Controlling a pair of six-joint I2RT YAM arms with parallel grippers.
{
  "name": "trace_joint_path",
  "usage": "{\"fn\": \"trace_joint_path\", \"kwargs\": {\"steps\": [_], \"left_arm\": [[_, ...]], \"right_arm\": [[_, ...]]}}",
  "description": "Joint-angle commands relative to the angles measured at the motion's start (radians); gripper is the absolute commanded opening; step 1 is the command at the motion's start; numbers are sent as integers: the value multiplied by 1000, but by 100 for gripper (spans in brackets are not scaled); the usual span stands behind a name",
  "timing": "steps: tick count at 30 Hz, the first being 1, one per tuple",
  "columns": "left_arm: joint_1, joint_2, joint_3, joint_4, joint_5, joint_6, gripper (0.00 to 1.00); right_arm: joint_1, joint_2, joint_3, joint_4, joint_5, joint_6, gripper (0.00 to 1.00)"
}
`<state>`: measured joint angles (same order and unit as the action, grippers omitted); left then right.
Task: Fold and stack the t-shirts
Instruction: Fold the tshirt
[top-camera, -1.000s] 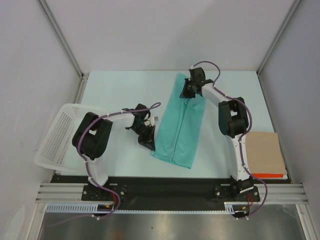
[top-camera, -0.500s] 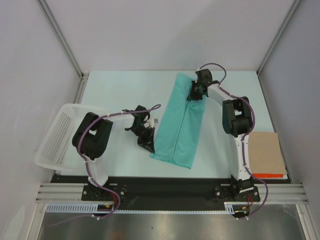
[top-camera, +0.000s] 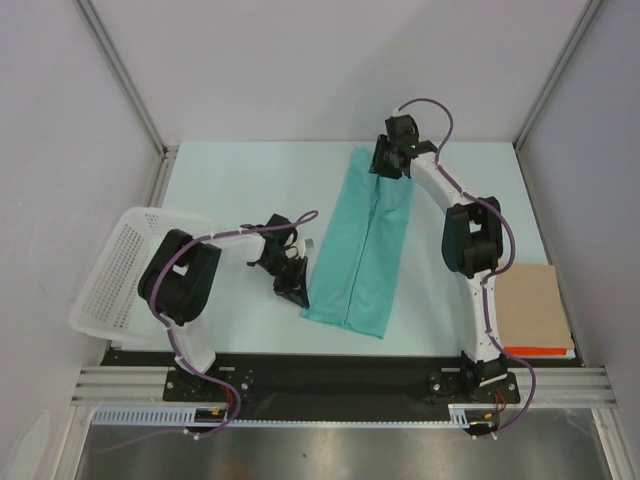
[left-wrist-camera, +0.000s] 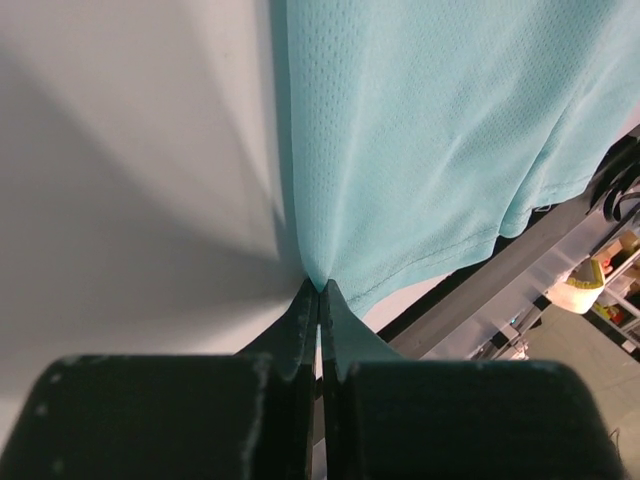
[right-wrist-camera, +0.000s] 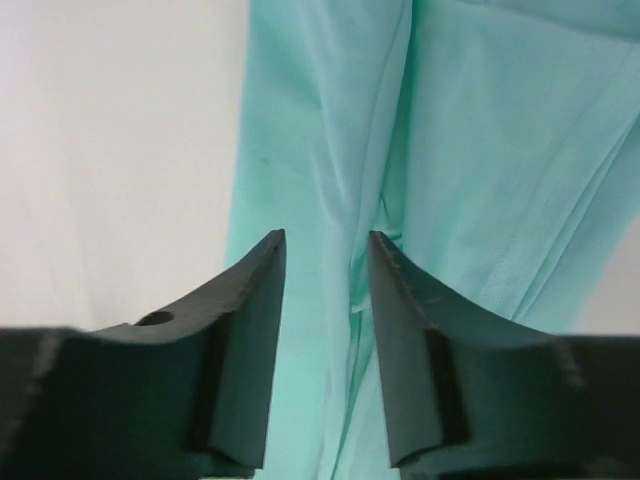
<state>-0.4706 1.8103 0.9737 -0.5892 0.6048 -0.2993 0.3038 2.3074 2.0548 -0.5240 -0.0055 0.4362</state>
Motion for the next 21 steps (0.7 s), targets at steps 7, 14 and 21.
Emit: {"fn": "trace_joint_path", "kwargs": {"steps": [7,14,21], "left_arm": [[-13,-71,-46,80,42,-64,0],[-22,-109,-104,152,41,-127,0],[-92,-98,-136,229,79,-234,0]], "right_arm": [[11,-23,131,-133,49,6,64],[6,-218,-94,-238,-53,-14,73],[-37,-593,-583,-225,-157,64,72]]}}
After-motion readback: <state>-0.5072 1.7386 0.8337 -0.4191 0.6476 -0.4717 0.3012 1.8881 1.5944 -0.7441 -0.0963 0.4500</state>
